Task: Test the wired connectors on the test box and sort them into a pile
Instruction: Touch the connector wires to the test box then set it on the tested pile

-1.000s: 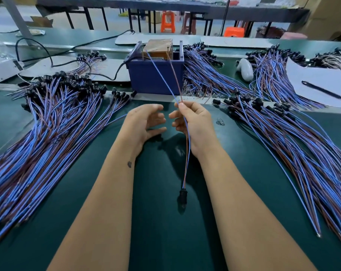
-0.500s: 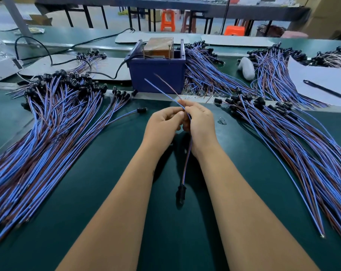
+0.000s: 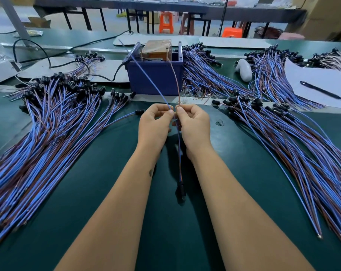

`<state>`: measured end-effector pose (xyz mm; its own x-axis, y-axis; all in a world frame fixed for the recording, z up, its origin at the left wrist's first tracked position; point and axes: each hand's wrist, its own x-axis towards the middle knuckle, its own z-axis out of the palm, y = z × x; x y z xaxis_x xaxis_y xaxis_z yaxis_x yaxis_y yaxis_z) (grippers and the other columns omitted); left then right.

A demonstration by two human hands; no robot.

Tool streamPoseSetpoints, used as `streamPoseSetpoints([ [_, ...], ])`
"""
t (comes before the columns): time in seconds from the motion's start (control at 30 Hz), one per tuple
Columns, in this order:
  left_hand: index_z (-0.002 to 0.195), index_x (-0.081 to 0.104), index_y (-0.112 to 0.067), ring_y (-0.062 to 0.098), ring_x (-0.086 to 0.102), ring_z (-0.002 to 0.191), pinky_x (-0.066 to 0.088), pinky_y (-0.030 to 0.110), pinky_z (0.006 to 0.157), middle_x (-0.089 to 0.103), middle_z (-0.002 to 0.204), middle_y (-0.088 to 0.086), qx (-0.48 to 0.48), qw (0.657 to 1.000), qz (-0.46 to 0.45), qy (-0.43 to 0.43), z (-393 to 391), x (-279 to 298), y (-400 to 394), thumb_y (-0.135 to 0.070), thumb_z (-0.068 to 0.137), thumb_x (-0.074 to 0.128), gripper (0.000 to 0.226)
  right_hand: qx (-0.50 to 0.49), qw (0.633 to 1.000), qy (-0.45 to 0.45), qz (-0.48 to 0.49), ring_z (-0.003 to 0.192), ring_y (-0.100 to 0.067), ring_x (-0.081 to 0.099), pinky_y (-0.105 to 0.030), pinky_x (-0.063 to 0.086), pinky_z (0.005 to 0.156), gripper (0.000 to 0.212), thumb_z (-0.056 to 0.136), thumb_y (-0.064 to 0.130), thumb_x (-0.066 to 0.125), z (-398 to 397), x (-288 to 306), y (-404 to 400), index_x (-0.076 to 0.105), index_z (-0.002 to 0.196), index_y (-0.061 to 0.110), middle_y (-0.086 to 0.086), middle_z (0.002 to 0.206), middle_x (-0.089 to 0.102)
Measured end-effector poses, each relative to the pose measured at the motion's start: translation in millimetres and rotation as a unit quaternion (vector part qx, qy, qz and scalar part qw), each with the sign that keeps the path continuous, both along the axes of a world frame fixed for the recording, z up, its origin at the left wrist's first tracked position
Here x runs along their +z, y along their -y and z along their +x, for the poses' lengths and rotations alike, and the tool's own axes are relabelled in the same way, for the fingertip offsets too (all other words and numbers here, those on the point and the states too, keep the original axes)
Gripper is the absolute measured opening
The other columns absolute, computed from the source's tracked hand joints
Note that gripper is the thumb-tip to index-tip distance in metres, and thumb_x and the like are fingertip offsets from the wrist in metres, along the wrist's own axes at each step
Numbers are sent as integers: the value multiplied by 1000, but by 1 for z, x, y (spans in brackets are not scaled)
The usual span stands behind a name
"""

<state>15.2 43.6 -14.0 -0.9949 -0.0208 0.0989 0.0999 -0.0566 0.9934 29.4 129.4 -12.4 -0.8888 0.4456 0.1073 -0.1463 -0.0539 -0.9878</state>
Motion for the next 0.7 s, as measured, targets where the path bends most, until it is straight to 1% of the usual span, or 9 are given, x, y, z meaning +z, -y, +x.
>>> streamPoseSetpoints([
  [0.1, 87, 56, -24, 10, 67, 76, 51, 25, 59, 68, 82, -6, 17, 999, 14, 25, -3, 1, 0, -11, 95, 51, 16, -33, 998, -7, 46, 71, -11, 67, -36, 55, 79, 8, 95, 13, 58, 1, 0, -2, 64, 91, 15, -3, 76, 70],
  [0.17, 90, 51, -23, 15, 70, 69, 52, 26, 56, 70, 78, -5, 12, 999, 21, 37, -4, 1, 1, -12, 98, 45, 15, -40, 998, -7, 50, 64, -15, 66, -31, 54, 67, 8, 96, 17, 57, 2, 2, -3, 63, 93, 20, -2, 69, 67],
  [0.23, 91, 47, -23, 14, 66, 54, 51, 26, 52, 67, 64, -9, 11, 999, 15, 40, -4, 1, 1, -11, 99, 40, 16, -45, 998, -12, 37, 48, -11, 56, -25, 47, 53, 12, 97, 18, 55, 3, 3, -4, 62, 90, 24, -1, 59, 60],
  [0.3, 91, 47, -23, 7, 54, 43, 48, 27, 51, 57, 52, -11, 17, 999, -14, 32, -5, 0, 3, -10, 97, 38, 17, -55, 996, -7, 63, 50, -12, 45, -28, 42, 56, 15, 98, 20, 54, 2, 2, -5, 61, 87, 29, 2, 56, 51],
  [0.33, 90, 48, -24, 6, 50, 42, 46, 28, 52, 53, 51, -11, 21, 999, -41, 21, -6, 0, 5, -10, 95, 38, 18, -55, 995, -5, 81, 52, -12, 42, -29, 40, 58, 16, 98, 21, 54, 2, 1, -5, 61, 86, 30, 3, 57, 47],
  [0.43, 89, 50, -31, 10, 44, 49, 42, 31, 57, 48, 60, -7, 38, 992, -120, -11, -7, -1, 13, -14, 94, 39, 21, -50, 993, 10, 110, 52, -2, 43, -19, 38, 55, 18, 97, 17, 50, 2, 1, -4, 63, 89, 25, 8, 66, 52],
  [0.53, 89, 53, -31, 14, 40, 57, 39, 33, 59, 47, 63, -7, 57, 991, -120, -12, -9, -1, 19, -14, 95, 41, 22, -38, 994, 23, 103, 50, 4, 43, -11, 35, 50, 23, 95, 10, 47, 2, 2, -4, 62, 87, 25, 8, 71, 55],
  [0.57, 89, 54, -31, 14, 41, 58, 39, 34, 59, 48, 64, -7, 63, 991, -118, -11, -9, 0, 20, -15, 96, 42, 21, -36, 995, 24, 95, 50, 4, 43, -10, 35, 50, 24, 95, 8, 47, 2, 2, -4, 61, 86, 26, 7, 71, 55],
  [0.7, 86, 53, -32, 16, 43, 61, 41, 37, 62, 50, 68, -7, 78, 990, -119, -14, -7, 0, 20, -26, 100, 47, 16, -39, 996, 29, 70, 48, 1, 40, -18, 38, 52, 24, 93, 7, 48, 4, 3, -5, 63, 87, 26, 6, 67, 53],
])
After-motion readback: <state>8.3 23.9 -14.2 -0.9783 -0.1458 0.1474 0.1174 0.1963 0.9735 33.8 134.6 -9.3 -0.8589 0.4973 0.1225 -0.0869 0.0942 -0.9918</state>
